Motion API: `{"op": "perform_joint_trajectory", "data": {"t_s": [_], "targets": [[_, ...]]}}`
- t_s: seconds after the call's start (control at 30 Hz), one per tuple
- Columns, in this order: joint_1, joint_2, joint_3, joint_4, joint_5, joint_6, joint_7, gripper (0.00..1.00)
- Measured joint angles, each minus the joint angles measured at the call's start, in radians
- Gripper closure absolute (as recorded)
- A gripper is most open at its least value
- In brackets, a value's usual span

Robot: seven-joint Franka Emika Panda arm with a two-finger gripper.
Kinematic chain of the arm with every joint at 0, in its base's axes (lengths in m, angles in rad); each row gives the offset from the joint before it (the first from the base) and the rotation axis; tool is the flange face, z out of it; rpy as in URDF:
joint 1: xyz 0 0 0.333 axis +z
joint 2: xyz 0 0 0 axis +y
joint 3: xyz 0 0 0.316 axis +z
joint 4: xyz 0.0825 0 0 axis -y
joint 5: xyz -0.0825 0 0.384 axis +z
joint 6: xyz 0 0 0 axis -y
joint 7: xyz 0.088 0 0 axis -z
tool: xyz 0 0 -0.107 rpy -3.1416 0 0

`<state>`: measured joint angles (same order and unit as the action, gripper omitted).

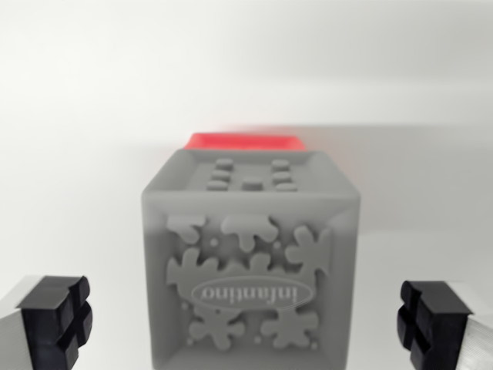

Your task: Destack cube

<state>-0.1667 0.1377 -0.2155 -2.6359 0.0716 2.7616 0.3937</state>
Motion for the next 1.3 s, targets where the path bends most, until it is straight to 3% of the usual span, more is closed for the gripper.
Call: {"op": "perform_joint_trajectory", "data": {"t_s": [0.27,0.53,0.57,1.3], "targets": [[-0.007,0.064,0.018,0.006,0.046,0.057,-0.033,0.0],[-0.016,0.098,0.032,0.012,0.069,0.085,-0.05,0.0],[-0.016,0.099,0.032,0.012,0.069,0.086,-0.05,1.0],[-0.017,0.099,0.033,0.013,0.07,0.087,-0.052,1.0]]}}
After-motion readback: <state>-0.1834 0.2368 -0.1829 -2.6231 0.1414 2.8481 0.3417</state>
